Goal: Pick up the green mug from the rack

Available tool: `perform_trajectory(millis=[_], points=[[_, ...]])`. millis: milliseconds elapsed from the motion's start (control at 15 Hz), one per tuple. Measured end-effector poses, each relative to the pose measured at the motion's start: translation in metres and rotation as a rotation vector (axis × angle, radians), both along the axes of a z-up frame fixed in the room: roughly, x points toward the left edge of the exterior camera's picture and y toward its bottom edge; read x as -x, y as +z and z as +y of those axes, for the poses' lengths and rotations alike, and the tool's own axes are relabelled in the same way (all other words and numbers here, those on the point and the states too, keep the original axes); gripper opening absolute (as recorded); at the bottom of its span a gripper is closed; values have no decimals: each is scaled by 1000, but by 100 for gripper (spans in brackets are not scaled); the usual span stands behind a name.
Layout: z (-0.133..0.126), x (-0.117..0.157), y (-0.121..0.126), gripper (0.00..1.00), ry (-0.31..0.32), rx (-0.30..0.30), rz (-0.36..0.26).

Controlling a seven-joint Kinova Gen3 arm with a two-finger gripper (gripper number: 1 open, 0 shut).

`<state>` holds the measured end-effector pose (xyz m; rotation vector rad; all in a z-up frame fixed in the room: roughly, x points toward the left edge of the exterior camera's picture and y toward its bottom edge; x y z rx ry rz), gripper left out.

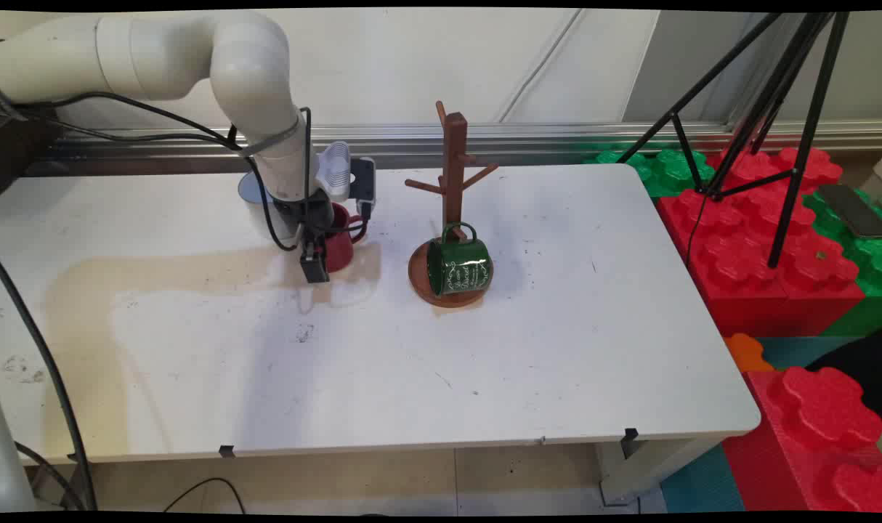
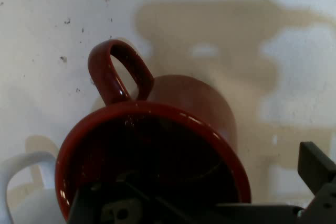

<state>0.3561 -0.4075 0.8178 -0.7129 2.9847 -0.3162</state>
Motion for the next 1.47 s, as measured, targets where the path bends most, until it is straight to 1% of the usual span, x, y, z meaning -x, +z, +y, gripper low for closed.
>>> perform_trajectory(millis=[200,467,733,1000,1200,1467], points=[[4,0,10,100,-12,10,12],[15,-3,38,100,-25,42,51],[34,-10,70,100,-41,70,100],[68,-27,108,100,-72,105,169],[91,-41,126,100,-85,117,210],[131,-62,145,100,-94,133,271]])
